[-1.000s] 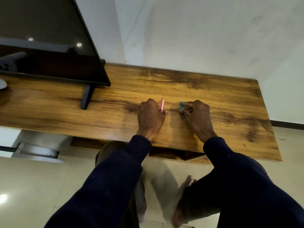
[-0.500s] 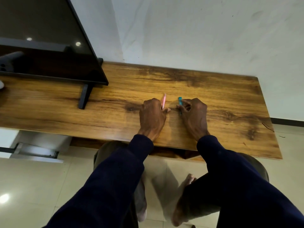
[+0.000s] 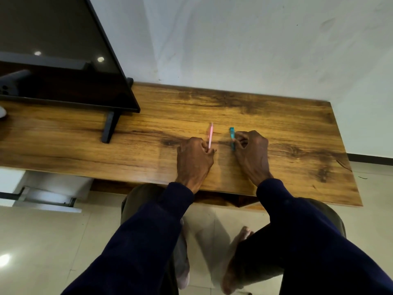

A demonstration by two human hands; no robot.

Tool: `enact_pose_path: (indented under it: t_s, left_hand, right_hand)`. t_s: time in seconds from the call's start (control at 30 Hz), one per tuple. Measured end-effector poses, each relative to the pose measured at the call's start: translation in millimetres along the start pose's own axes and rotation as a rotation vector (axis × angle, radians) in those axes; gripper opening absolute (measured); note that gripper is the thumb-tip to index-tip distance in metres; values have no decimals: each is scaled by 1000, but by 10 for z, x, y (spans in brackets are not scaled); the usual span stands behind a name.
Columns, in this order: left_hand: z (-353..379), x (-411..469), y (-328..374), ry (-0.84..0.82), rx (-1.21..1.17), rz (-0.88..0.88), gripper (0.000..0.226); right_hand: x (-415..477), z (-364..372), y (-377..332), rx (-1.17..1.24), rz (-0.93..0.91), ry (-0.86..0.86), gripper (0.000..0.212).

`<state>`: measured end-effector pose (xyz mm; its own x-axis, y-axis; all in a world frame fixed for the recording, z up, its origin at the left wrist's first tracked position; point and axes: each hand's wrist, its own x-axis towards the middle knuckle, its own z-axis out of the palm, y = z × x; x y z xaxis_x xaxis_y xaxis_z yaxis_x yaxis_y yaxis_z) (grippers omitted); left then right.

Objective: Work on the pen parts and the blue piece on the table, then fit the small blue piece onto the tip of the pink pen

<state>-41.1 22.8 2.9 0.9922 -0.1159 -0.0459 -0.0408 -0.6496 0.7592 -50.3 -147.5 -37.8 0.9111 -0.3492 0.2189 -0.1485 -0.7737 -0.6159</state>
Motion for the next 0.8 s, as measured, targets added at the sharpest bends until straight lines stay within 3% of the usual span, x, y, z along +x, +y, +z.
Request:
enact_pose_path:
  t_s: [0.63,0.8]
  left_hand:
    - [13,31,30,19,38,9,11]
    - [30,27,13,0,89,-4,11]
  right_hand:
    - [65,-160,-212,115,-9,31,24]
    - [183,-102,-501,189,25,-47,20]
